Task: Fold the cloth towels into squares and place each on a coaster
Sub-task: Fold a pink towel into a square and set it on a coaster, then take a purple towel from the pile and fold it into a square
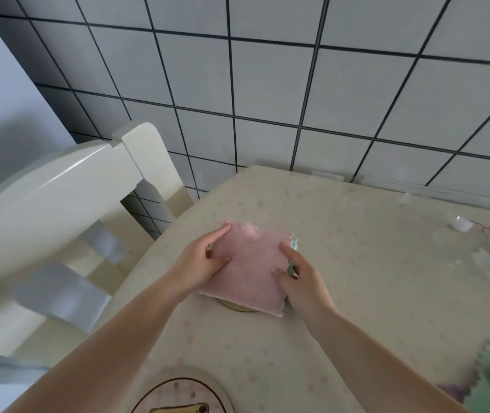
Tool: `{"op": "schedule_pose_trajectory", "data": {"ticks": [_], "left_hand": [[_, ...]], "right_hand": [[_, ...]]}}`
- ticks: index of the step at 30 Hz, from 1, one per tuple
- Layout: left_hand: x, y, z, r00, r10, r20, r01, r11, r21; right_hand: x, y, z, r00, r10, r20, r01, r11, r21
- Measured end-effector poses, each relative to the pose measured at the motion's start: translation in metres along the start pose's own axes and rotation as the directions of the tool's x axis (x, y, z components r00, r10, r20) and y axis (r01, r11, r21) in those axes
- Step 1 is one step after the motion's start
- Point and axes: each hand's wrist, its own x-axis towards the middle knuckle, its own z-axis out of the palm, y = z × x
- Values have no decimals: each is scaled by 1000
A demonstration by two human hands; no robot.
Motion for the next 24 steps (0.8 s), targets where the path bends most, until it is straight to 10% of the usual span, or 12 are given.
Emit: {"op": "schedule_pose_trajectory", "data": {"ticks": [16,24], "left_hand": [[3,-8,-1,992,81,-93,-45,938,343],[-9,-10,40,899,430,82,-323,526,787]], "right_hand": [[3,6,3,965,-253,-74,212,910,-356],[5,6,20,908,-394,140,350,533,-770]]}}
